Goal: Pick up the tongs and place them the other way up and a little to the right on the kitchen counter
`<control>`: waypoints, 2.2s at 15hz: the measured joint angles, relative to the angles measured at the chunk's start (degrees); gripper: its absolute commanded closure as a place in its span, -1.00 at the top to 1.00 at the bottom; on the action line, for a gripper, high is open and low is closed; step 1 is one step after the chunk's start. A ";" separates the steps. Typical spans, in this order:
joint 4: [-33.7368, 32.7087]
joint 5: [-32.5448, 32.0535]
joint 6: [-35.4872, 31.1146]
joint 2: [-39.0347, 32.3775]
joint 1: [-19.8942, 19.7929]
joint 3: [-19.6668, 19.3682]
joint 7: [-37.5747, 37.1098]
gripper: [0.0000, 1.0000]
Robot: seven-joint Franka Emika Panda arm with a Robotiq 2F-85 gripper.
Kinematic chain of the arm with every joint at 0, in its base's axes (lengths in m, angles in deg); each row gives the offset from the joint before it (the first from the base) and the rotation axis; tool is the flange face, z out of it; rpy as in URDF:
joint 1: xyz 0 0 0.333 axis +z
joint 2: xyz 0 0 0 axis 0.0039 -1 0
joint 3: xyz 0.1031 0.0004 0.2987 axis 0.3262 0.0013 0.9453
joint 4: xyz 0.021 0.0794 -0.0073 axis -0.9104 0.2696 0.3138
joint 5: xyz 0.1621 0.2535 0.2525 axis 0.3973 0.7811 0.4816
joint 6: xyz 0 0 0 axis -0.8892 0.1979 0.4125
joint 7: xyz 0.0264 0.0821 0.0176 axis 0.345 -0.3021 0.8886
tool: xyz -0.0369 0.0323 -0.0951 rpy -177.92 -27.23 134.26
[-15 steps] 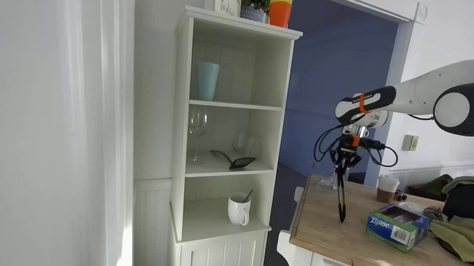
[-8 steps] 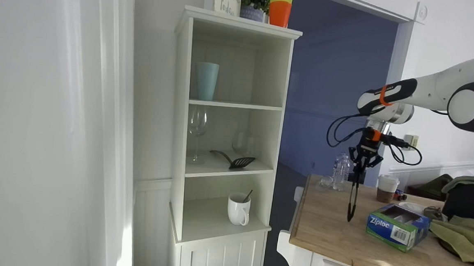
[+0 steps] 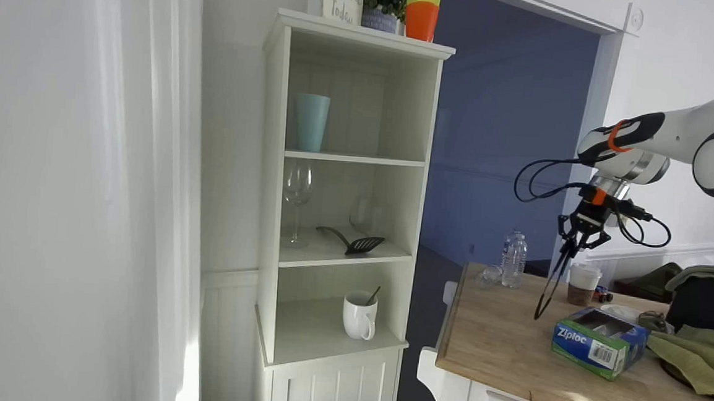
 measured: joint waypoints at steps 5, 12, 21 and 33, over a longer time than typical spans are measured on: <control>-1.71 1.54 2.92 -1.08 -2.62 -2.06 -8.67 -0.81; -3.78 4.76 4.12 -5.21 -7.68 -3.78 -22.47 -0.81; -4.63 6.87 4.11 -9.56 -9.99 -3.52 -44.47 -0.82; -4.53 6.87 3.10 -14.20 -14.07 -3.46 -52.39 0.45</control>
